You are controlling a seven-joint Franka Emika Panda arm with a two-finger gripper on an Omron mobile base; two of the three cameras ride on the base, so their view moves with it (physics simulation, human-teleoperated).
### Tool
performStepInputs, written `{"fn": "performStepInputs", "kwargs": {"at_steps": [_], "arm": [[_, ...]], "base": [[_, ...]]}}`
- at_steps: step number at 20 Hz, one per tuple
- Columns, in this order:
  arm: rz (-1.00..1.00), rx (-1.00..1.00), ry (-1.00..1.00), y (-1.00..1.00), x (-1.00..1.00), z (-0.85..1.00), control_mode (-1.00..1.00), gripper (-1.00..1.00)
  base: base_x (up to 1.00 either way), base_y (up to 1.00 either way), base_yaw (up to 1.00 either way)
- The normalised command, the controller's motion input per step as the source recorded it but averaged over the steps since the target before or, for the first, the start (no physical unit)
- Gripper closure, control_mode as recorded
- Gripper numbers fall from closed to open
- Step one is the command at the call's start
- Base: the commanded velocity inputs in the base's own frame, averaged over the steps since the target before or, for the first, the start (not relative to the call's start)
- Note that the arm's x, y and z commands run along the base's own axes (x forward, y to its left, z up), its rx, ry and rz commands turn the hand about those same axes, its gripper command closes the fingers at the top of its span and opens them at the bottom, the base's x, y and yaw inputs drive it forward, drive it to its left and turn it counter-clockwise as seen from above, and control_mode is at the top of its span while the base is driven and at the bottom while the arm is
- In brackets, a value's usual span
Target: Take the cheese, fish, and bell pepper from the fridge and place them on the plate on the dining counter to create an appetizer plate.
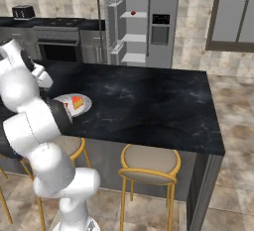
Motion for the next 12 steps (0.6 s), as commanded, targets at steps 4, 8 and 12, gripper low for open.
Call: {"fn": "performStepInputs", "kwargs": {"at_steps": [4, 8, 12], "arm": [[0.01, 0.32, 0.02, -1.0, -0.88, 0.81, -1.0, -1.0], [0.04, 0.19, 0.0, -1.0, -0.66, 0.41, -1.0, -1.0], [0.07, 0.02, 0.0, -0.86, -0.6, 0.03, -1.0, -1.0]], "base": [[0.0, 0.0, 0.0], [0.0, 0.0, 0.0], [0.0, 0.0, 0.0]]}}
